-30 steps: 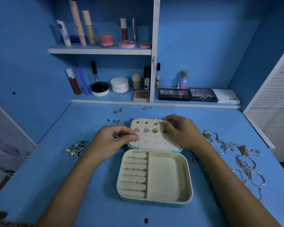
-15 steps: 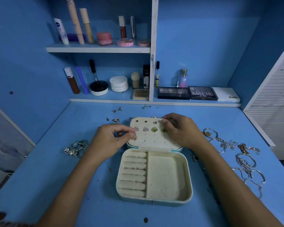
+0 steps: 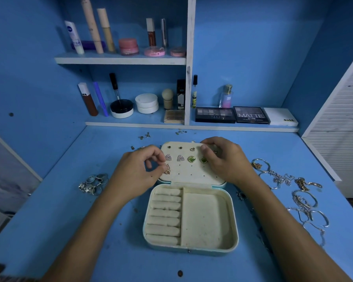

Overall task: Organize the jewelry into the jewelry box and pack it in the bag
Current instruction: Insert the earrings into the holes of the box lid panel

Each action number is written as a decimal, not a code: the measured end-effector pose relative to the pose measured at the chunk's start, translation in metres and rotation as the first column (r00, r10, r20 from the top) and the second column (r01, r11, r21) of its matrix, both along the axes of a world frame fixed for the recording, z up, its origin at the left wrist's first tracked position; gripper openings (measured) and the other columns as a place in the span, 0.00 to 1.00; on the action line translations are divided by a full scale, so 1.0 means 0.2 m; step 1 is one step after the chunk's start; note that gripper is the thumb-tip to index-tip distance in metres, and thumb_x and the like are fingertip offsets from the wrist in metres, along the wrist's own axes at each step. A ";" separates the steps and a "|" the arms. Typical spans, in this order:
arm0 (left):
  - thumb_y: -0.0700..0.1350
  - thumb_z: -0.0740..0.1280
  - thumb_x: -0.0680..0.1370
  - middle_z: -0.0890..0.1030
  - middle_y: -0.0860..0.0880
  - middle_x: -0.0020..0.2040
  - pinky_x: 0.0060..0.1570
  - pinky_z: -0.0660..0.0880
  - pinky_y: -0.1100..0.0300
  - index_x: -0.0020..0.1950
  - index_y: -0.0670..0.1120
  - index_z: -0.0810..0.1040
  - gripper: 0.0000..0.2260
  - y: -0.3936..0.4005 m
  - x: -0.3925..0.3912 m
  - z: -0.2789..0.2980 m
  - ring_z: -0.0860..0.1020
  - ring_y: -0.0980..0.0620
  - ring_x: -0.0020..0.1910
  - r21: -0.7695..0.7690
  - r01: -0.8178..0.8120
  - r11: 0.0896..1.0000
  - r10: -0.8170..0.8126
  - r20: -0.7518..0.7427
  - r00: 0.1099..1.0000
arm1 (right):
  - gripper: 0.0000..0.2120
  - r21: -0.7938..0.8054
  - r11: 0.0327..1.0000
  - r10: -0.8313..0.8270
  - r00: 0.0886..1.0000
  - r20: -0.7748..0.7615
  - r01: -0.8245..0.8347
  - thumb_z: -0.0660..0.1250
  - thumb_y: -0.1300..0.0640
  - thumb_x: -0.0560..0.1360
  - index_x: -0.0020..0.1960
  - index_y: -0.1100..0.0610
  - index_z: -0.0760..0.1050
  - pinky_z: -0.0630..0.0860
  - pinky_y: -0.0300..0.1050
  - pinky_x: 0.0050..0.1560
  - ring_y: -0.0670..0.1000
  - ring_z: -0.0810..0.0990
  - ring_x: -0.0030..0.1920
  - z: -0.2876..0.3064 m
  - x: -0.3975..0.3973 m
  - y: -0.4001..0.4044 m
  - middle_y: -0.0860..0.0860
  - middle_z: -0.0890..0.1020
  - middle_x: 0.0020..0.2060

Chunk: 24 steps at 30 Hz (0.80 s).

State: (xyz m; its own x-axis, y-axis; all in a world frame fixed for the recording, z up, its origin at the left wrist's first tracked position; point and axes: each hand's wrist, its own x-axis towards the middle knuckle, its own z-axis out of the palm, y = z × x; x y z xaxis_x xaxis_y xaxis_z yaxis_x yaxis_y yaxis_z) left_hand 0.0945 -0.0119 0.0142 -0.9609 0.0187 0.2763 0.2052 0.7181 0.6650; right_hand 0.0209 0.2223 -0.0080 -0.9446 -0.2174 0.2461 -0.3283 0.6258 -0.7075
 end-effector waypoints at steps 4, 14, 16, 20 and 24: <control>0.42 0.75 0.73 0.80 0.64 0.37 0.38 0.72 0.66 0.40 0.52 0.78 0.08 0.01 -0.01 0.01 0.75 0.52 0.38 -0.029 -0.020 0.999 0.021 0.009 1.000 | 0.11 -0.003 1.000 0.000 1.000 -0.011 0.000 0.65 0.49 0.80 0.58 0.52 0.80 0.71 0.39 0.51 0.46 0.77 0.51 0.00 0.00 0.00 0.46 0.82 0.50; 0.45 0.76 0.72 0.82 0.59 0.38 0.38 0.71 0.68 0.38 0.58 0.77 0.11 0.02 -0.04 0.06 0.76 0.56 0.36 -0.160 0.000 0.987 0.012 0.075 0.997 | 0.11 -0.010 1.000 0.004 0.999 -0.032 -0.005 0.65 0.49 0.80 0.59 0.52 0.80 0.70 0.37 0.51 0.45 0.77 0.50 0.01 0.01 0.00 0.45 0.82 0.50; 0.45 0.76 0.72 0.81 0.59 0.37 0.39 0.71 0.67 0.37 0.58 0.76 0.11 0.02 -0.04 0.07 0.77 0.58 0.36 -0.165 -0.010 0.986 0.023 0.078 0.997 | 0.11 -0.010 1.000 0.004 0.999 -0.034 -0.004 0.65 0.49 0.80 0.59 0.53 0.80 0.70 0.37 0.51 0.45 0.77 0.50 0.01 0.01 0.00 0.45 0.82 0.51; 0.45 0.77 0.71 0.82 0.59 0.37 0.37 0.70 0.71 0.38 0.57 0.77 0.11 0.03 -0.05 0.06 0.77 0.59 0.36 -0.116 -0.054 0.992 0.063 0.070 0.996 | 0.11 -0.018 1.000 0.001 1.000 -0.029 -0.002 0.65 0.49 0.80 0.58 0.52 0.80 0.69 0.37 0.50 0.45 0.77 0.50 0.01 0.01 0.00 0.45 0.82 0.51; 0.45 0.77 0.71 0.81 0.58 0.35 0.39 0.73 0.67 0.39 0.54 0.78 0.09 0.04 -0.04 0.04 0.77 0.58 0.36 -0.066 -0.102 0.993 0.104 0.034 0.994 | 0.11 -0.018 1.000 0.002 0.999 -0.033 -0.002 0.65 0.49 0.80 0.58 0.52 0.80 0.70 0.38 0.50 0.46 0.77 0.50 0.01 0.01 0.00 0.46 0.82 0.51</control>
